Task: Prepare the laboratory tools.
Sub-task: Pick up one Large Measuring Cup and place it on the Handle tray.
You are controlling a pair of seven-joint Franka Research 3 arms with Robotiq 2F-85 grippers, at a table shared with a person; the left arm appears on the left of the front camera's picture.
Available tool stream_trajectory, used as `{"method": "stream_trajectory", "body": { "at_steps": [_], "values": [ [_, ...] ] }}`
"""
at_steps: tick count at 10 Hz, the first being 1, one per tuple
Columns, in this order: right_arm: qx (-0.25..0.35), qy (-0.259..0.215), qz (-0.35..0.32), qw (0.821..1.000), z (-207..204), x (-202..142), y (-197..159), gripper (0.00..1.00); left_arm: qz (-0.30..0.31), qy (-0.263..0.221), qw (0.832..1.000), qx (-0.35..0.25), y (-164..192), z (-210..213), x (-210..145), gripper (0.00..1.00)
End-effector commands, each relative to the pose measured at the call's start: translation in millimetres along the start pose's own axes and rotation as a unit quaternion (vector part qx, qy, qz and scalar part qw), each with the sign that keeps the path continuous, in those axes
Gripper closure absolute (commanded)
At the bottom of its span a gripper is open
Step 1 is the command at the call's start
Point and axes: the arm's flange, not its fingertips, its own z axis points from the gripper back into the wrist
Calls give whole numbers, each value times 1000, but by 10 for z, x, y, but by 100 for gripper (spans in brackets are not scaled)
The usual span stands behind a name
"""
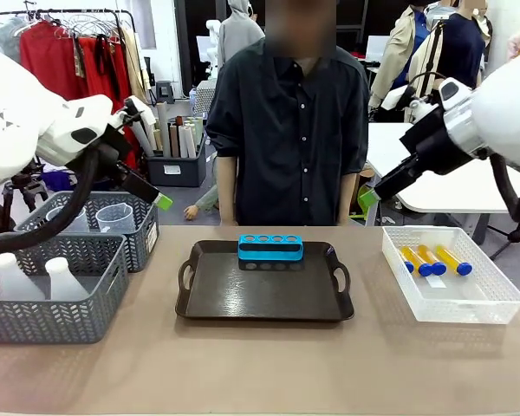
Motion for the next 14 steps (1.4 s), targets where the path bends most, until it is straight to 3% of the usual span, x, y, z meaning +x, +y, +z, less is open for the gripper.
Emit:
{"method": "stream_trajectory", "body": {
  "at_steps": [1,6,8,9,14],
  "values": [
    [38,-20,15,999,48,-54,-135,0,-31,-27,999,-18,81,-39,-16,0],
    [21,-30,8,999,121,-155,-244,0,-49,-37,998,-13,85,-19,61,0],
    [14,-21,-2,1000,138,-143,-213,0,-26,-23,999,21,66,-84,71,0],
    [14,-21,-2,1000,138,-143,-213,0,-43,-26,999,-10,38,9,51,0],
    [14,-21,-2,1000,138,-143,-213,0,-43,-26,999,-10,38,9,51,0]
  ]
}}
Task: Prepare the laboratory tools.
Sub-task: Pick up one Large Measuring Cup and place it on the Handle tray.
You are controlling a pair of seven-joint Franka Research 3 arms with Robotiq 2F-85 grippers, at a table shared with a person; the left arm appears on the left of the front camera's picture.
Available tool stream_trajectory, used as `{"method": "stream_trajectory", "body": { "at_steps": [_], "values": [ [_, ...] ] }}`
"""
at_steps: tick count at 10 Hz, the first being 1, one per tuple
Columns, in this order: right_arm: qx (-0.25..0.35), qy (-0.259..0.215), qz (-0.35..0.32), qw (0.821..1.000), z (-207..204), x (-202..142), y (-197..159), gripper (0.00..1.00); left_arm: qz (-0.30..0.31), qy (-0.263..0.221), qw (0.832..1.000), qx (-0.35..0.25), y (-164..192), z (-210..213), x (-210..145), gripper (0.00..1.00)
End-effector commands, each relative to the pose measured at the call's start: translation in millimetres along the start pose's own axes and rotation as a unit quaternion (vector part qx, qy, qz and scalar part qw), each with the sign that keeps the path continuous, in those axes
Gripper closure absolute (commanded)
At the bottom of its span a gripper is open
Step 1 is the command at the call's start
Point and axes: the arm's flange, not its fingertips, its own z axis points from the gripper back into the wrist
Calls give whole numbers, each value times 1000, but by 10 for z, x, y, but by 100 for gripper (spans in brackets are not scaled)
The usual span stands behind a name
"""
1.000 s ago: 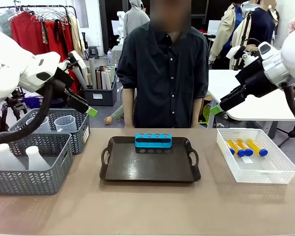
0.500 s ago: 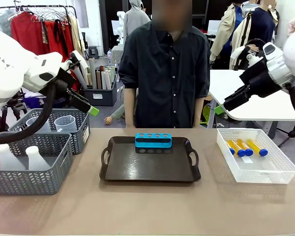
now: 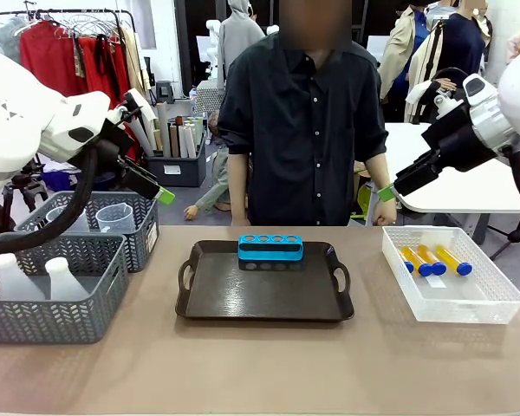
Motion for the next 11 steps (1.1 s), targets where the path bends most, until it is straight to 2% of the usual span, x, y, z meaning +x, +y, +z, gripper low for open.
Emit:
{"method": "stream_trajectory", "body": {
  "at_steps": [1,3,5,11],
  "values": [
    [9,-8,-2,1000,6,4,-7,0,0,-5,1000,-6,11,22,-10,0],
    [9,-8,-2,1000,6,4,-7,0,0,0,1000,0,1,0,-1,0],
    [9,-8,-2,1000,6,4,-7,0,20,49,999,-10,48,132,56,0],
    [9,-8,-2,1000,6,4,-7,0,49,101,991,74,480,468,95,0]
  ]
}}
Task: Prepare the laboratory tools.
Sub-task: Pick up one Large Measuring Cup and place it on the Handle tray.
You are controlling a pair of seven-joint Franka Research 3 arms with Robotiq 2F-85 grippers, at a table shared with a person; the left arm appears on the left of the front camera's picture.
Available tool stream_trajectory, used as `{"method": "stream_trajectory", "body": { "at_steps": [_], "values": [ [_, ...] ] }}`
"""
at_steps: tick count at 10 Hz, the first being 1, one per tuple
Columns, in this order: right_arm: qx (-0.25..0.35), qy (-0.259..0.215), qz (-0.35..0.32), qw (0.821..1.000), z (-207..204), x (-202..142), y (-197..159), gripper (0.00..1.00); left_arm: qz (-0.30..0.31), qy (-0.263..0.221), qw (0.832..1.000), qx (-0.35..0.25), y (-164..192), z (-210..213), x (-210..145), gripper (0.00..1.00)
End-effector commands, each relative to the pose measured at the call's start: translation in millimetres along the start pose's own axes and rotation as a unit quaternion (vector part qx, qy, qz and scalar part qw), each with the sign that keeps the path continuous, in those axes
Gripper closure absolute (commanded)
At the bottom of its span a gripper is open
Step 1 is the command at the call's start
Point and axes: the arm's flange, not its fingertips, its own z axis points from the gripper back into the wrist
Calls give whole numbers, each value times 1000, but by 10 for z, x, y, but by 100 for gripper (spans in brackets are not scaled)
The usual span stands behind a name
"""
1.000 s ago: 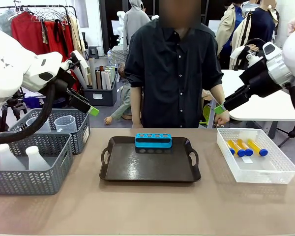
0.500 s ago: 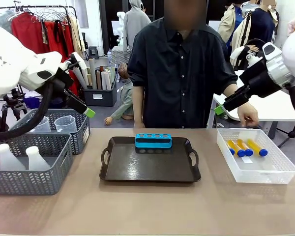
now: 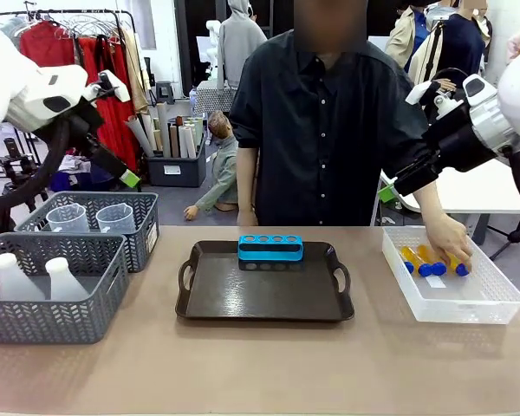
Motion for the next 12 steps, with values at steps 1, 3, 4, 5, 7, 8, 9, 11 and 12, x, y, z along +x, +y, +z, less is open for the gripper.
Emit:
{"method": "stream_trajectory", "body": {
  "at_steps": [1,3,4,5,7,8,9,11,12],
  "values": [
    [9,-8,-2,1000,5,4,-7,0,14,35,999,22,107,3,31,0],
    [9,-8,-2,1000,5,4,-7,0,22,53,998,40,318,-36,-40,0],
    [9,-8,-2,1000,5,4,-7,0,27,78,994,73,427,-42,-100,0],
    [9,-8,-2,1000,5,4,-7,0,25,112,988,100,556,-65,-161,0],
    [9,-8,-2,1000,5,4,-7,0,49,153,979,129,753,-151,-305,0],
    [9,-8,-2,1000,5,4,-7,0,68,170,972,144,887,-200,-378,0],
    [9,-8,-2,1000,5,4,-7,0,84,185,968,150,958,-230,-459,0],
    [9,-8,-2,1000,5,4,-7,0,93,184,968,141,987,-282,-520,0],
    [9,-8,-2,1000,5,4,-7,0,78,178,970,145,1025,-258,-601,0]
  ]
}}
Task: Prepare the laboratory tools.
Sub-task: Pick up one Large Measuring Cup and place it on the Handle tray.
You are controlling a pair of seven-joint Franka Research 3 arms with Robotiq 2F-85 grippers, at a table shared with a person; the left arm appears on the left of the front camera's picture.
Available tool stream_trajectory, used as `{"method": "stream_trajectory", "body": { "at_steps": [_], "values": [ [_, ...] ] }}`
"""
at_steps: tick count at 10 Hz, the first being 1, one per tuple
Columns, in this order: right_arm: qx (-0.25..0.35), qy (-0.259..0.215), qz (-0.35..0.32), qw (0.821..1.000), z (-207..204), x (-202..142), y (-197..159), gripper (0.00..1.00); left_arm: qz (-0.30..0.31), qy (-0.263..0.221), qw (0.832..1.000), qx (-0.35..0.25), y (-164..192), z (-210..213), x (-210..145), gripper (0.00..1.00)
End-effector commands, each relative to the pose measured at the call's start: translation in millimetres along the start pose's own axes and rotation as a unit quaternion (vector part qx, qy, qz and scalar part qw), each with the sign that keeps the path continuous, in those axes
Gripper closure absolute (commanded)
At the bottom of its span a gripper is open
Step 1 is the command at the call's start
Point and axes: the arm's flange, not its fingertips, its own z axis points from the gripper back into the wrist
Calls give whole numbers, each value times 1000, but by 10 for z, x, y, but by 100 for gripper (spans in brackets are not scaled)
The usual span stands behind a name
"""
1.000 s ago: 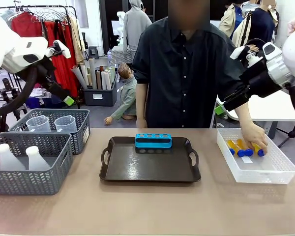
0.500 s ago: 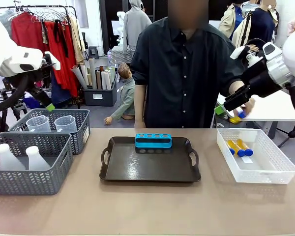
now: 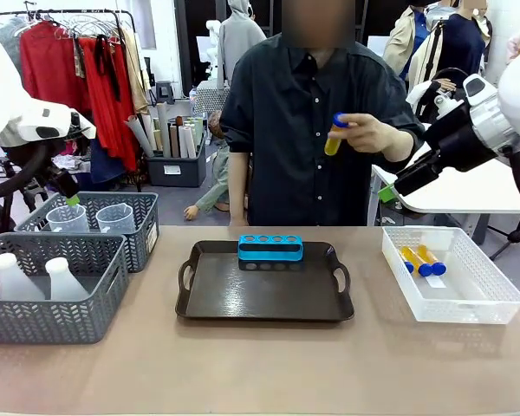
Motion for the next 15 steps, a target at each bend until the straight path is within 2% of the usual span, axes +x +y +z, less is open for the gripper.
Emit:
{"method": "stream_trajectory", "body": {
  "at_steps": [1,3,4,7,11,15],
  "values": [
    [10,-8,-2,1000,1,5,-6,0,-7,-6,1000,3,3,54,-6,0],
    [10,-8,-2,1000,1,5,-6,0,-1,-1,1000,0,-5,8,5,0],
    [10,-8,-2,1000,1,5,-6,0,36,26,999,-15,121,-118,59,0],
    [10,-8,-2,1000,1,5,-6,0,77,59,994,-41,458,-491,136,0],
    [10,-8,-2,1000,1,5,-6,0,170,81,980,-56,773,-934,102,0],
    [10,-8,-2,1000,1,5,-6,0,222,109,967,-58,923,-1302,3,0]
  ]
}}
